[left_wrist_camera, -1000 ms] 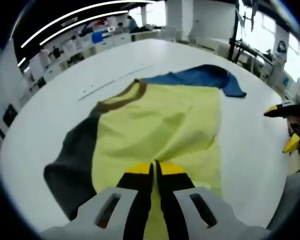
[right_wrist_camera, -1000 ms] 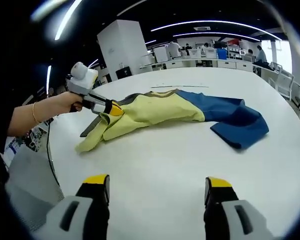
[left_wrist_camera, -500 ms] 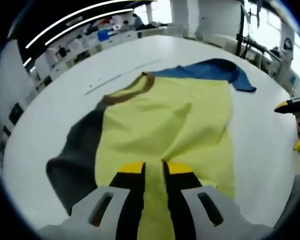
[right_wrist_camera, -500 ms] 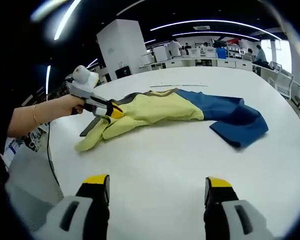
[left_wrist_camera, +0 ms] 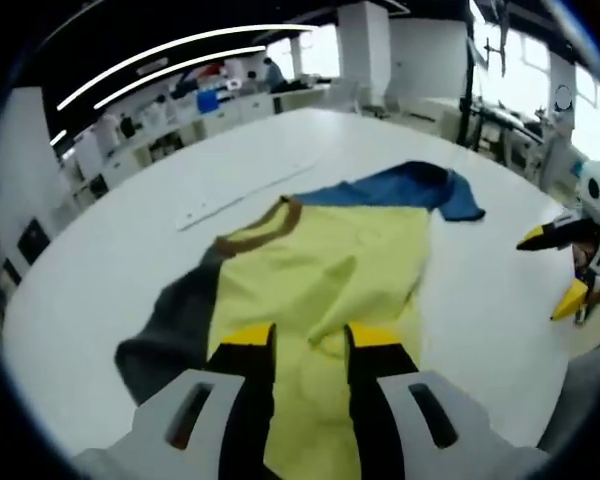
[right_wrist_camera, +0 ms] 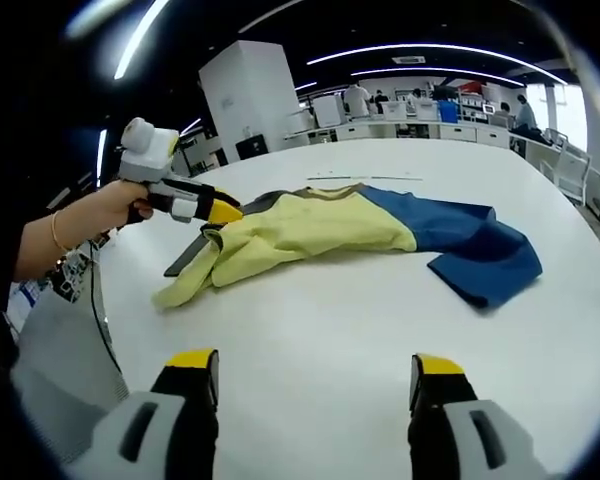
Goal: Fold the garment on the visible template until the final outline fits inside the template.
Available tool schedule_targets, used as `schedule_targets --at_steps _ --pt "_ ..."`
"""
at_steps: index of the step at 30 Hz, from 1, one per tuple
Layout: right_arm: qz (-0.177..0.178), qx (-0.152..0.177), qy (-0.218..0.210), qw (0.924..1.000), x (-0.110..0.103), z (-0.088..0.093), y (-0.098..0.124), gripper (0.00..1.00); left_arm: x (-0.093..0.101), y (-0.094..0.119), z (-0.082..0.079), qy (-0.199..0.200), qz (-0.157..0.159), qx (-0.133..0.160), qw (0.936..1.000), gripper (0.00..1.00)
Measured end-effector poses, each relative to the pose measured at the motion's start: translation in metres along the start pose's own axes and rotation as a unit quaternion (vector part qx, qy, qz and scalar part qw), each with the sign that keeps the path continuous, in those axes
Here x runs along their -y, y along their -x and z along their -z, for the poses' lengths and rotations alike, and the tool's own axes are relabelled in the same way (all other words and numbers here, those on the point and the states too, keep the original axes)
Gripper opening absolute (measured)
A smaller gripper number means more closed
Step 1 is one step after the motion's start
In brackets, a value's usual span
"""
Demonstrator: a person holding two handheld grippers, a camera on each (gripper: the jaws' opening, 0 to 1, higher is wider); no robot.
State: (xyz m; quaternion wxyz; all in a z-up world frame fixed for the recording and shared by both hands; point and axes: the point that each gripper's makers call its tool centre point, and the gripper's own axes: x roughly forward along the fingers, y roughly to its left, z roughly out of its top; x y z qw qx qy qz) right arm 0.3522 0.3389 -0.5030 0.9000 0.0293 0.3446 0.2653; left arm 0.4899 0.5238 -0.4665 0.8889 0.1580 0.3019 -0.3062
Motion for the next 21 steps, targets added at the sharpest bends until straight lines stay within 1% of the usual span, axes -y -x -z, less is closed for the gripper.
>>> schedule_targets --at_steps 1,4,8,12,14,17,21 --pt "0.0 0.0 0.0 1.0 0.0 0.0 0.0 0.78 0.002 0.001 -0.001 0.0 0.002 0.001 1.0 0.24" --pt "0.0 0.002 0.0 1.0 0.0 -0.001 0.001 0.78 0.017 0.007 -0.003 -0.008 0.018 0.008 0.9998 0.23" --pt "0.001 0.004 -0.001 1.0 0.0 -0.001 0.001 0.78 0.04 0.012 0.0 -0.018 0.043 0.01 0.9988 0.22" --pt "0.001 0.003 -0.001 1.0 0.0 0.0 0.002 0.78 0.055 0.013 0.009 -0.011 0.054 0.008 0.9984 0.21" --pt "0.001 0.003 -0.002 1.0 0.0 0.0 0.003 0.78 0.063 0.013 0.017 -0.017 0.059 0.0 0.9981 0.2" --pt "0.001 0.003 -0.002 1.0 0.0 0.0 0.003 0.78 0.07 0.014 0.025 -0.026 0.063 -0.009 0.9976 0.19" --pt "0.0 0.0 0.0 1.0 0.0 0.001 0.002 0.78 0.077 0.013 0.033 -0.026 0.073 -0.017 0.9968 0.18"
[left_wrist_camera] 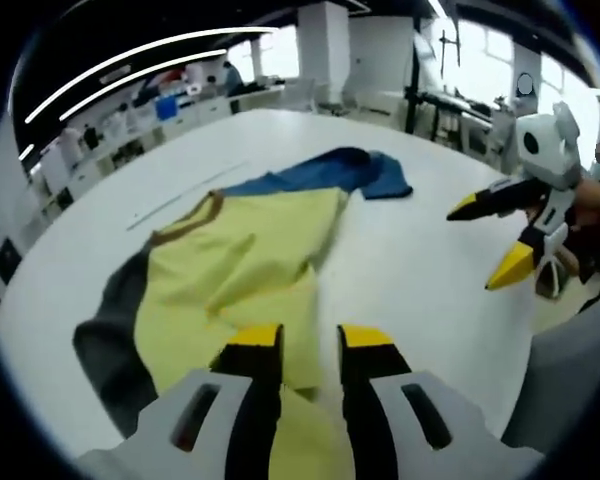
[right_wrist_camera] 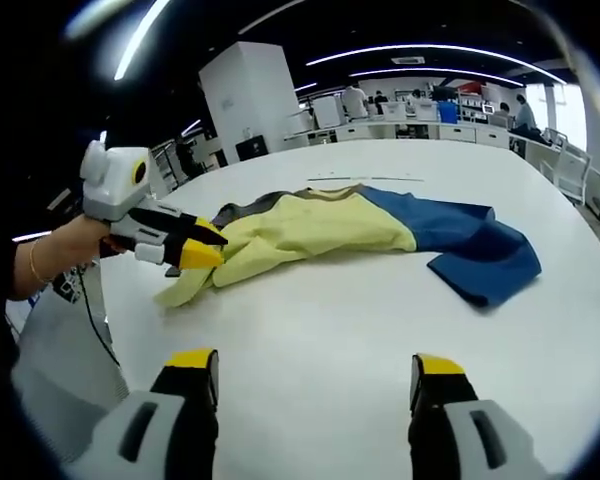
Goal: Fold the garment on the visible template until the final outline fits inside the template.
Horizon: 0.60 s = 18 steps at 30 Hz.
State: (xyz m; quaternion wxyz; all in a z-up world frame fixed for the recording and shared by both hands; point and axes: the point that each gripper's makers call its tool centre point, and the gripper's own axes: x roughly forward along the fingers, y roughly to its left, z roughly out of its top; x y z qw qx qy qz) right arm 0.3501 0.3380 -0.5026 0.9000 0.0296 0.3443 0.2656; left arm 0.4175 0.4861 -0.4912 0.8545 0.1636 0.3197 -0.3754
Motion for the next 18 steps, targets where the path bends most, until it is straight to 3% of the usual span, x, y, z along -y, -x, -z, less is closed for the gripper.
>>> schedule_targets --at_steps 8,18 --pt "0.0 -0.001 -0.001 1.0 0.0 0.0 -0.001 0.78 0.009 -0.004 0.021 -0.012 0.004 -0.034 0.9993 0.16" --pt "0.001 -0.004 -0.003 1.0 0.001 0.002 -0.001 0.78 0.003 -0.009 0.04 -0.013 -0.009 -0.061 0.998 0.12"
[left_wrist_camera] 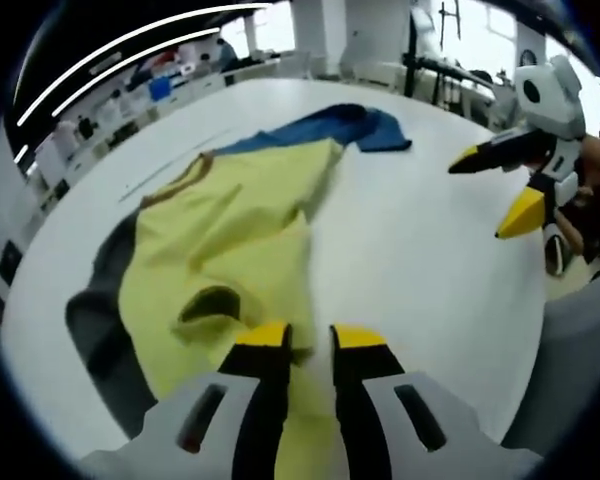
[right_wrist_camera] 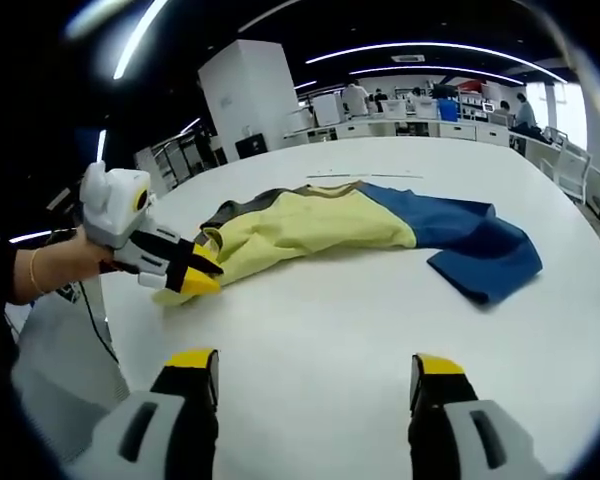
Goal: Fold the garment on the visible template until the final outline fits inside the template.
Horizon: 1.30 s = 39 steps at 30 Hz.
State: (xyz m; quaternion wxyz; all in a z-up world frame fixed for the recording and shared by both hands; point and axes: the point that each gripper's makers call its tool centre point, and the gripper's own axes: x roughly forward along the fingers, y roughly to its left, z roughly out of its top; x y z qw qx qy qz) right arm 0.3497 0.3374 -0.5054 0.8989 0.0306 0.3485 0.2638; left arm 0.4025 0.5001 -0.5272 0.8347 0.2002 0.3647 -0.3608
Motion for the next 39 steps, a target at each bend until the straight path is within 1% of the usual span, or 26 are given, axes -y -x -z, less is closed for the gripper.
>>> schedule_targets --at_steps 4,7,11,14,16,17,20,21,23,29,31,32,34,39 --pt "0.0 -0.002 -0.001 1.0 0.0 0.001 0.0 0.78 0.0 -0.004 0.008 -0.003 -0.006 -0.017 0.9998 0.11" --pt "0.001 -0.001 -0.002 1.0 0.001 0.001 0.0 0.78 -0.001 -0.004 0.008 -0.008 -0.011 -0.015 0.9998 0.1" --pt "0.003 -0.004 -0.003 1.0 0.002 0.003 0.001 0.78 -0.004 -0.005 0.008 -0.018 -0.021 -0.015 0.9995 0.06" --pt "0.003 -0.005 -0.004 1.0 0.002 0.004 0.001 0.77 -0.006 -0.005 0.008 0.002 -0.028 -0.008 0.9996 0.05" --pt "0.003 -0.004 -0.006 1.0 0.002 0.004 0.001 0.77 -0.007 -0.004 0.007 0.013 -0.028 -0.004 0.9995 0.0" --pt "0.003 -0.003 -0.006 1.0 0.002 0.003 0.001 0.77 -0.007 -0.003 0.006 0.022 -0.029 -0.001 0.9993 0.0" --pt "0.004 -0.001 -0.005 1.0 0.002 0.002 0.002 0.77 -0.006 0.0 0.003 0.057 -0.018 0.011 0.9982 0.0" --pt "0.004 -0.001 -0.005 1.0 0.002 0.002 0.002 0.77 -0.004 0.001 0.001 0.075 -0.009 0.017 0.997 0.0" --pt "0.003 0.001 -0.006 1.0 0.002 0.001 0.002 0.77 -0.002 0.005 -0.003 0.092 0.002 0.025 0.9954 0.0" --pt "-0.001 0.006 -0.011 0.9999 0.0 -0.002 0.003 0.77 0.004 0.015 -0.012 0.104 0.018 0.031 0.9939 0.0" --pt "0.0 0.005 -0.012 0.9999 -0.001 -0.002 0.003 0.76 0.01 0.019 -0.017 0.119 0.032 0.038 0.9916 0.0" --pt "-0.001 0.005 -0.012 0.9999 -0.001 -0.002 0.003 0.76 0.013 0.021 -0.021 0.133 0.043 0.044 0.9893 0.0" --pt "-0.001 0.007 -0.014 0.9999 -0.001 -0.003 0.004 0.76 0.013 0.025 -0.025 0.138 0.047 0.046 0.9882 0.0" --pt "0.0 0.009 -0.017 0.9998 -0.001 -0.002 0.006 0.75 0.005 0.031 -0.035 0.15 0.048 0.056 0.986 0.0"
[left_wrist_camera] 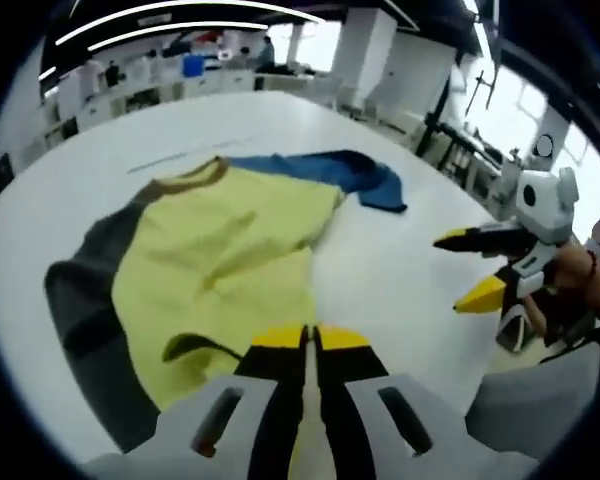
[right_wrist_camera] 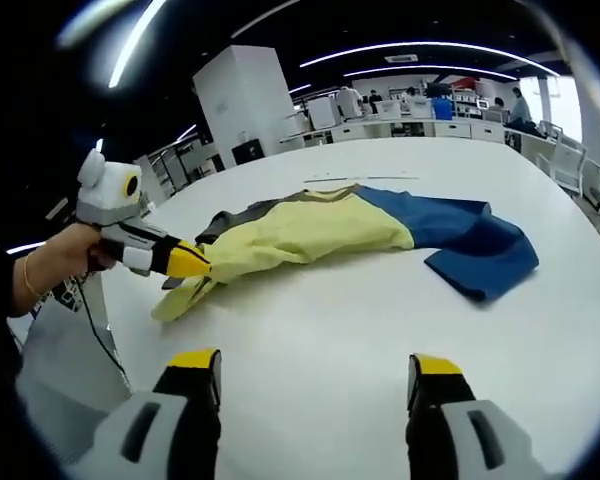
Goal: Fold the garment on the visible template until the final outline fits inside the template.
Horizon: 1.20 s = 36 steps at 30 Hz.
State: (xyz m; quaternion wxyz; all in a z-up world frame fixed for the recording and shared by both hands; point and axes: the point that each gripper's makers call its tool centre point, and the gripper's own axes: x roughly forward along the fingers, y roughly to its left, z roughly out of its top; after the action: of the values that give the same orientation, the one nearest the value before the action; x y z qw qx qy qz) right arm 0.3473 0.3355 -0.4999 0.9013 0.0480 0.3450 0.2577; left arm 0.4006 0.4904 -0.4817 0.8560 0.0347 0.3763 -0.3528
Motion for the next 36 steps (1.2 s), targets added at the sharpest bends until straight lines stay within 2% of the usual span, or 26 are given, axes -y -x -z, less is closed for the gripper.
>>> schedule_targets --at_steps 4,13,20,24,29,36 --pt "0.001 -0.004 -0.002 1.0 0.0 0.002 0.002 0.74 -0.003 0.004 -0.011 0.013 0.003 0.015 0.9998 0.0" --pt "0.003 0.0 -0.005 1.0 0.001 0.001 0.004 0.74 -0.001 0.011 -0.031 0.006 0.01 0.024 0.9996 0.0" --pt "0.004 0.003 -0.008 1.0 0.002 0.0 0.005 0.74 0.023 0.011 -0.044 0.0 0.042 0.024 0.9988 0.0" --pt "0.002 0.004 -0.011 0.9999 0.0 0.0 0.005 0.74 0.038 0.008 -0.048 0.016 0.067 0.025 0.9973 0.0" --pt "-0.001 0.003 -0.015 0.9999 -0.001 0.003 0.007 0.72 0.054 0.005 -0.05 0.029 0.089 0.023 0.9953 0.0" --pt "0.008 0.004 -0.022 0.9997 0.004 0.003 0.012 0.69 0.092 -0.009 -0.048 0.03 0.127 0.007 0.9915 0.0"
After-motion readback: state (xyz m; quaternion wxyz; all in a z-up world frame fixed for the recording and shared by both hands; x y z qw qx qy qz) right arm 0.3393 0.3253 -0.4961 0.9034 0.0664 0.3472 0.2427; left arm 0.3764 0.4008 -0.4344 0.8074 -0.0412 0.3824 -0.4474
